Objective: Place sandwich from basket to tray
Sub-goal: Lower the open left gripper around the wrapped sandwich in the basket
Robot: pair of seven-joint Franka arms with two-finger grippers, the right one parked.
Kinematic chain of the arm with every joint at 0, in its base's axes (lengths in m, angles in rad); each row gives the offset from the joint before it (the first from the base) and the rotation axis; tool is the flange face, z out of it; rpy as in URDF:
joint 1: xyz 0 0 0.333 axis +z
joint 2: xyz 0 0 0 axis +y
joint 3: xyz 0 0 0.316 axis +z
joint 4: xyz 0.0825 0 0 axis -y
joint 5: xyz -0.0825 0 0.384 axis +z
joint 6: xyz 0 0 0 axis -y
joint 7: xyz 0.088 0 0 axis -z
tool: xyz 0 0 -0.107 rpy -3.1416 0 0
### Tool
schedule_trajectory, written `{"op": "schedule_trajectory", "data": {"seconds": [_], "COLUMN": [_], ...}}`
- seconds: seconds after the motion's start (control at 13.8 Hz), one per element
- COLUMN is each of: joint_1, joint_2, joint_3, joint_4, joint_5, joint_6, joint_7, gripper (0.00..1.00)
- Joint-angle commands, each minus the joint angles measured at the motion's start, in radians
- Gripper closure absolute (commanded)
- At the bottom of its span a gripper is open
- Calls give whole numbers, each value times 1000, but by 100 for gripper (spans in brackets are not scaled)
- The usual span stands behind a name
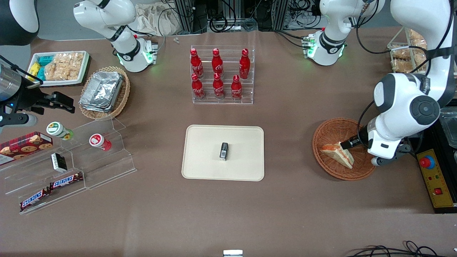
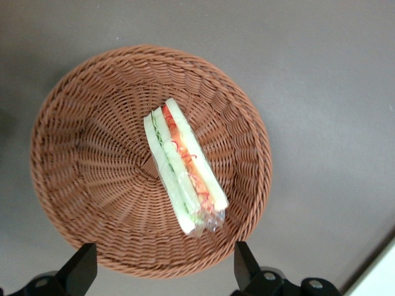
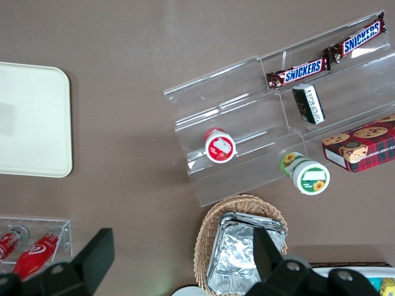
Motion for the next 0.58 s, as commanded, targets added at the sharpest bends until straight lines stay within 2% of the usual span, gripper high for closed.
{"op": "schedule_trajectory", "data": {"seconds": [0.0,0.51], "joint_1": [-3,4], "joint_2": [-6,23], "joint_3": [7,10], "joint_4": [-53,-133], "joint_5": [-12,-7], "joint_6": [52,173], "joint_7": [-97,-165], "gripper": [0,0]}}
